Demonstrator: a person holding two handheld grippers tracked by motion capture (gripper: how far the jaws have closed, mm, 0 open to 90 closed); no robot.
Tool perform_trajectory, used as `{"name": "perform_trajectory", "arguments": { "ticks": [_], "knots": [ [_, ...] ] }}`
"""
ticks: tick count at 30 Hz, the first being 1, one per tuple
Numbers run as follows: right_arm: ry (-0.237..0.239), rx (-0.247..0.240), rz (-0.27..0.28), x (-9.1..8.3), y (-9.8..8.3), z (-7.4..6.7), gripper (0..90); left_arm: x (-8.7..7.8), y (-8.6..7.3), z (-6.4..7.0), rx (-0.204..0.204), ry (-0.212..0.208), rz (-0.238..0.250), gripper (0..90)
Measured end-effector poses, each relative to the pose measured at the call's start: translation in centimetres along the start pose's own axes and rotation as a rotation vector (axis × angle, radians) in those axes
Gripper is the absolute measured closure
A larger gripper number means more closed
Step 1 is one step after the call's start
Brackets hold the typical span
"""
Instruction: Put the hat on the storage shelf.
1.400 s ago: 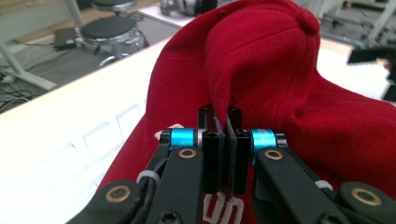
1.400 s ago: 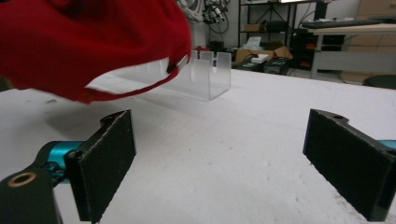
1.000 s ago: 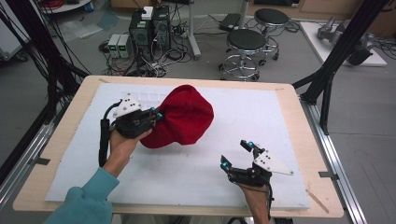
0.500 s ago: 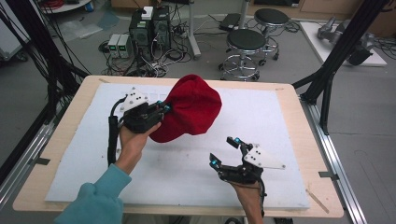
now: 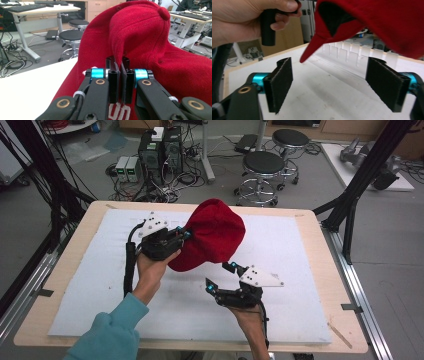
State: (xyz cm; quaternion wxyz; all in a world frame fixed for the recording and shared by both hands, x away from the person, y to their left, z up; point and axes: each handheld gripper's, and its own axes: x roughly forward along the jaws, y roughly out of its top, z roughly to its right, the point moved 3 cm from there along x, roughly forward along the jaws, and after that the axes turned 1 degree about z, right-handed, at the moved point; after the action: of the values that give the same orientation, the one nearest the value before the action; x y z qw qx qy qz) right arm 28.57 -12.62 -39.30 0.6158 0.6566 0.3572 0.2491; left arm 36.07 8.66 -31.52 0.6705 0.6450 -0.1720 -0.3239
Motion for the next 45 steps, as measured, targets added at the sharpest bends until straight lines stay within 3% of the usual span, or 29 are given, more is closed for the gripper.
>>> {"name": "perform_trajectory", "arguments": {
  "ticks": [11,13,14,15,16,20,25,31,35,42,45],
  "knots": [
    [0.023,0.045,-0.013,2.9,0.0,-0.7,39.2,0.7,0.0,0.5,-0.019,-0.006,0.008,86.9],
    [0.022,0.051,-0.01,3.2,0.0,-0.7,41.6,0.8,0.1,0.6,-0.039,-0.015,0.013,86.9],
    [0.018,0.064,-0.008,3.5,0.0,-0.8,47.0,0.9,0.1,0.8,-0.033,-0.014,0.014,86.8],
    [0.018,0.064,-0.008,3.5,0.0,-0.8,47.0,0.9,0.1,0.8,-0.033,-0.014,0.014,86.9],
    [-0.002,0.076,-0.006,3.8,-0.1,-0.7,51.7,0.9,0.1,1.0,-0.023,-0.016,0.012,86.9],
    [-0.007,0.076,0.001,4.0,-0.1,-0.8,63.2,0.9,0.1,1.2,-0.016,-0.02,0.011,86.9],
    [-0.014,0.081,0.014,4.1,-0.1,-0.8,70.3,1.0,0.0,1.3,-0.012,-0.019,0.014,86.9],
    [0.028,0.158,0.027,4.1,-0.1,-0.5,81.9,1.1,-0.1,1.5,-0.011,-0.028,0.02,86.9],
    [0.043,0.196,0.031,4.0,-0.1,-0.2,85.0,1.1,-0.1,1.5,0.002,-0.039,0.026,86.9],
    [0.049,0.206,0.014,4.0,0.0,0.0,85.7,1.0,-0.2,1.3,0.031,-0.047,0.026,85.9],
    [0.043,0.204,0.0,4.0,-0.1,0.0,85.8,1.0,-0.3,1.2,0.04,-0.057,0.025,73.2]
  ]
}}
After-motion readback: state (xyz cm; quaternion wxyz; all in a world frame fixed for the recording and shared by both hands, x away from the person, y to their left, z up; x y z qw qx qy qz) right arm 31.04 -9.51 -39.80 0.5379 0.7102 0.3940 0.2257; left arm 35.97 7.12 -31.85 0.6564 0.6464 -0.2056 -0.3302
